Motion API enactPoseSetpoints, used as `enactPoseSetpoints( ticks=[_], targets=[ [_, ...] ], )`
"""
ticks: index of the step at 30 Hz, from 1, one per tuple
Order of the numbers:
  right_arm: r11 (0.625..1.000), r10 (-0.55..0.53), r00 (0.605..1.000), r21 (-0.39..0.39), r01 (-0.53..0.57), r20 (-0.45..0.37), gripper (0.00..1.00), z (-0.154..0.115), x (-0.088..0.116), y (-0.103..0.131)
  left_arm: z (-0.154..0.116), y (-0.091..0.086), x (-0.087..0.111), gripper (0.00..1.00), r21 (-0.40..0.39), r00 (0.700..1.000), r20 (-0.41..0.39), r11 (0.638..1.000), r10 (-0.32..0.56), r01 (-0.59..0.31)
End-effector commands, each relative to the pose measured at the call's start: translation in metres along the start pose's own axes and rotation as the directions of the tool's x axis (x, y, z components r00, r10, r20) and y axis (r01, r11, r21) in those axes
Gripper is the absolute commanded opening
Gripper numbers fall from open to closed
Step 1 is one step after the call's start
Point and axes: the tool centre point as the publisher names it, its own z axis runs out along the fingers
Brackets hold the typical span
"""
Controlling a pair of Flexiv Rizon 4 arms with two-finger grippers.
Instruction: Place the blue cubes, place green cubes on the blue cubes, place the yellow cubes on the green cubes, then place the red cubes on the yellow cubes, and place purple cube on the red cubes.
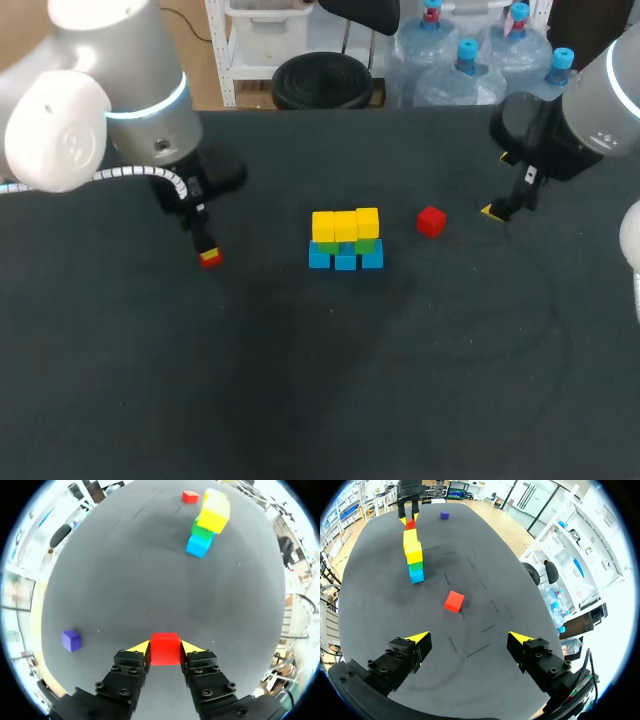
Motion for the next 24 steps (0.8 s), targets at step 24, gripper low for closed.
enactPoseSetpoints(
  ticks=[24],
  targets=[
    [1.000, 0.001, 1.000, 0.008, -0.001, -0.001, 1.00, -0.001, 0.001, 0.002, -0.082, -0.022, -0.086, 0.00, -0.077, 0.953, 0.084, 0.955, 0.291, -0.285]
  ],
)
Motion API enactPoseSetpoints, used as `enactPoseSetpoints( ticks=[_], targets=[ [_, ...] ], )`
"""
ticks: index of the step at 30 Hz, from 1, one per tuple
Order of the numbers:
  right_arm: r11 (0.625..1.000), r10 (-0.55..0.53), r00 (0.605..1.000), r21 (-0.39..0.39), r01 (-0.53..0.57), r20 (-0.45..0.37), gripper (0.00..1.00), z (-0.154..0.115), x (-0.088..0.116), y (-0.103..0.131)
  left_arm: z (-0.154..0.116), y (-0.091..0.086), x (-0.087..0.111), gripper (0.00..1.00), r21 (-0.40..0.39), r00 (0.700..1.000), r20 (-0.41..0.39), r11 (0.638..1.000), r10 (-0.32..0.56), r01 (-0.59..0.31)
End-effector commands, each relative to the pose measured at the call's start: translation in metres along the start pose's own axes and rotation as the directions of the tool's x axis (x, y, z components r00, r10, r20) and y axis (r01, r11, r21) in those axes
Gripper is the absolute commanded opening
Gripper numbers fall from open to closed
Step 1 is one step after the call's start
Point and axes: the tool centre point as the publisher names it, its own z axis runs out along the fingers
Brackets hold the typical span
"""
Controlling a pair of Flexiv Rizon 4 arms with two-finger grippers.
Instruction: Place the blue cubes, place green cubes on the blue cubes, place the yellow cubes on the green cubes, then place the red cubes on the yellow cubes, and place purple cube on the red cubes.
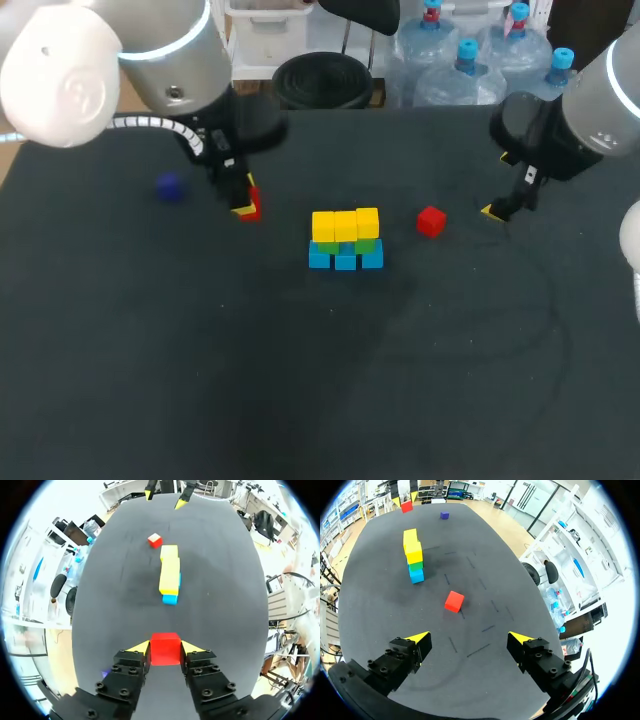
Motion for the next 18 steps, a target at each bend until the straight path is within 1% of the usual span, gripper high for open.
enactPoseSetpoints(
  ticks=[1, 6, 14, 18],
  targets=[
    [1.000, 0.001, 1.000, 0.008, -0.001, -0.001, 1.00, -0.001, 0.001, 0.002, 0.003, 0.004, -0.014, 0.00, 0.008, 1.000, 0.000, 1.000, 0.008, -0.008],
    [1.000, 0.001, 1.000, 0.008, -0.001, -0.001, 1.00, -0.001, 0.001, 0.002, 0.005, 0.001, -0.029, 0.00, 0.013, 0.999, 0.035, 1.000, 0.016, -0.016],
    [1.000, 0.001, 1.000, 0.008, -0.001, -0.001, 1.00, -0.001, 0.001, 0.002, 0.005, -0.001, -0.053, 0.00, 0.015, 0.997, 0.046, 0.998, 0.061, -0.061],
    [1.000, 0.001, 1.000, 0.008, -0.001, -0.001, 1.00, -0.001, 0.001, 0.002, 0.005, -0.002, -0.062, 0.00, 0.014, 0.996, 0.052, 0.997, 0.079, -0.080]
  ],
)
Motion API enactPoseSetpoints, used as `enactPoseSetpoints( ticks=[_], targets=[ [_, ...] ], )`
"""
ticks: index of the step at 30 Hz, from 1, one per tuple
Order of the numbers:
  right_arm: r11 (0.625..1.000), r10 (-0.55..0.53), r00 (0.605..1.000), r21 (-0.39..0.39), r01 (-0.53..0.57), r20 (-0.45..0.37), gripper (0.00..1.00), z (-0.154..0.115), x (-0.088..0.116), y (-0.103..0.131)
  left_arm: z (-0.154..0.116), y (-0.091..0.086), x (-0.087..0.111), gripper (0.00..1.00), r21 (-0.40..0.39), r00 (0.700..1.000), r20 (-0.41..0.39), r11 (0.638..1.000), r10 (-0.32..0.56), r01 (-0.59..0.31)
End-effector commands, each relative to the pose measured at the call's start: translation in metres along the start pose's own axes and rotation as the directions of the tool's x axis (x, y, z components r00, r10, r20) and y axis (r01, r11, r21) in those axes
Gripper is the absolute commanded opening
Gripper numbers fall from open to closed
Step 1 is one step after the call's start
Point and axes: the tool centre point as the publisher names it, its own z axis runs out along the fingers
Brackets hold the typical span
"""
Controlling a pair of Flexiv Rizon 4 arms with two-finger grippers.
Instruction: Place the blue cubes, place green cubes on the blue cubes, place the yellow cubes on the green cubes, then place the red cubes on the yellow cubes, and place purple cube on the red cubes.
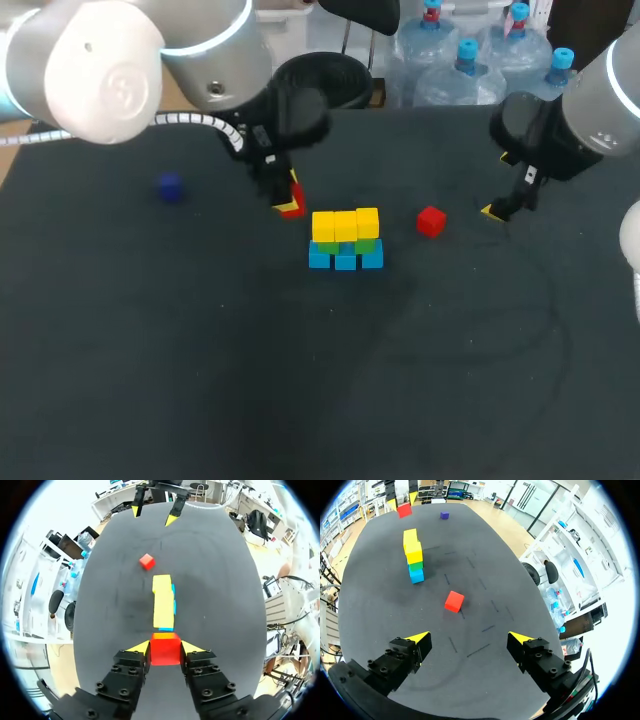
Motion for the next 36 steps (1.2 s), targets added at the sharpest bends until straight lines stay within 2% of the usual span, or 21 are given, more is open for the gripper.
enactPoseSetpoints(
  ticks=[1, 23, 26, 30, 36],
  targets=[
    [1.000, 0.001, 1.000, 0.008, -0.001, -0.001, 1.00, -0.001, 0.001, 0.002, 0.001, 0.004, -0.009, 0.00, 0.004, 1.000, -0.001, 1.000, 0.006, -0.006],
    [1.000, 0.001, 1.000, 0.008, -0.001, -0.001, 1.00, -0.001, 0.001, 0.002, -0.002, 0.005, -0.007, 0.00, -0.006, 1.000, 0.009, 1.000, -0.012, 0.012],
    [1.000, 0.001, 1.000, 0.008, -0.001, -0.001, 1.00, -0.001, 0.001, 0.002, -0.003, 0.008, -0.008, 0.00, -0.022, 0.999, 0.047, 1.000, -0.006, 0.007],
    [1.000, 0.001, 1.000, 0.008, -0.001, -0.001, 1.00, -0.001, 0.001, 0.002, -0.001, 0.011, -0.013, 0.00, 0.011, 0.999, 0.003, 0.999, 0.039, -0.039],
    [1.000, 0.001, 1.000, 0.008, -0.001, -0.001, 1.00, -0.001, 0.001, 0.002, 0.001, 0.013, -0.019, 0.00, 0.059, 0.997, -0.047, 0.997, 0.060, -0.057]
  ],
)
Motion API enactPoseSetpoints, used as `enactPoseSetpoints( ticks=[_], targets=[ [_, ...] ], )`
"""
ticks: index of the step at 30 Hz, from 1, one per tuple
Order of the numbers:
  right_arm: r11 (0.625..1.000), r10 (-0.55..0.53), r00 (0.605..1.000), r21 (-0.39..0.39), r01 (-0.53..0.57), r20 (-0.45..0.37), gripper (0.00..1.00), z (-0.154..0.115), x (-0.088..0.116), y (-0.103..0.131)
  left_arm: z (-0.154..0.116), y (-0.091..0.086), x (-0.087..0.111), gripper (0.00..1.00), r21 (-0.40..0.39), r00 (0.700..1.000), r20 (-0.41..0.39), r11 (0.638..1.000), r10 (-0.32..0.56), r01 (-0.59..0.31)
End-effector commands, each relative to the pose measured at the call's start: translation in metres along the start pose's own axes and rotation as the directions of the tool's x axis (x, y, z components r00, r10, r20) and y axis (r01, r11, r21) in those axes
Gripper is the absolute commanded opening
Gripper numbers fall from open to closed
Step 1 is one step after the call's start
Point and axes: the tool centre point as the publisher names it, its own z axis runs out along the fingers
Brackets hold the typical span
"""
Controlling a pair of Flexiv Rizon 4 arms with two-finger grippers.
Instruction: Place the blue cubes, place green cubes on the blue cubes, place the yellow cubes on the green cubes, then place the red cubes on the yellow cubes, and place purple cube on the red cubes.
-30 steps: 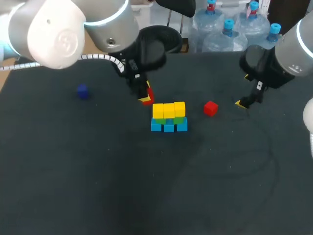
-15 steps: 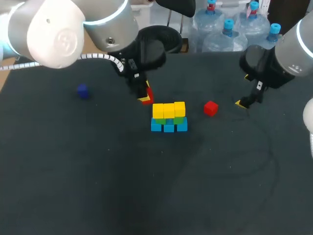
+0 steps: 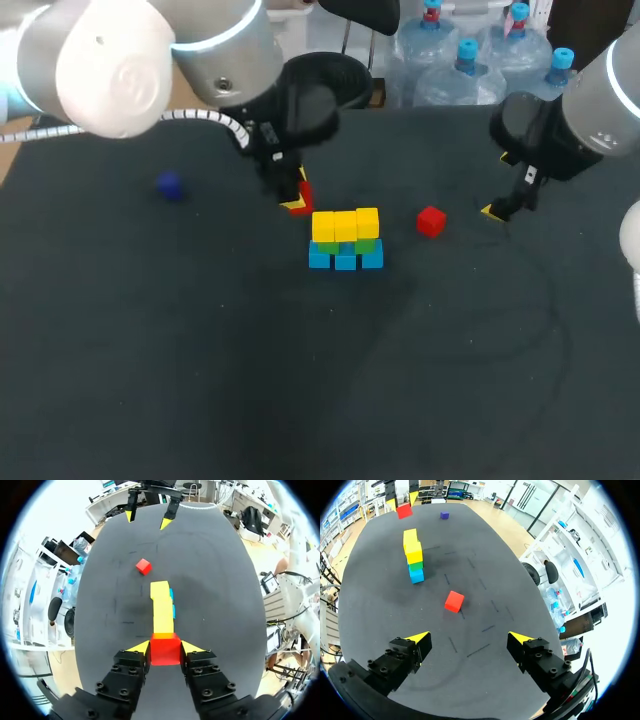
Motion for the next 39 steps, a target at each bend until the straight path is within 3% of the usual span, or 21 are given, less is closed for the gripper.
enactPoseSetpoints(
  ticks=[1, 6, 14, 39],
  targets=[
    [1.000, 0.001, 1.000, 0.008, -0.001, -0.001, 1.00, -0.001, 0.001, 0.002, 0.001, 0.011, -0.011, 0.00, 0.050, 0.998, -0.057, 0.999, 0.016, -0.013],
    [1.000, 0.001, 1.000, 0.008, -0.001, -0.001, 1.00, -0.001, 0.001, 0.002, 0.000, 0.015, -0.022, 0.00, 0.118, 0.992, -0.122, 0.993, 0.028, -0.014],
    [1.000, 0.001, 1.000, 0.008, -0.001, -0.001, 1.00, -0.001, 0.001, 0.002, 0.004, 0.019, -0.032, 0.00, 0.155, 0.984, -0.180, 0.987, -0.004, 0.033],
    [1.000, 0.001, 1.000, 0.008, -0.001, -0.001, 1.00, -0.001, 0.001, 0.002, 0.028, 0.013, -0.042, 0.00, 0.155, 0.981, -0.195, 0.988, 0.006, 0.025]
  ],
)
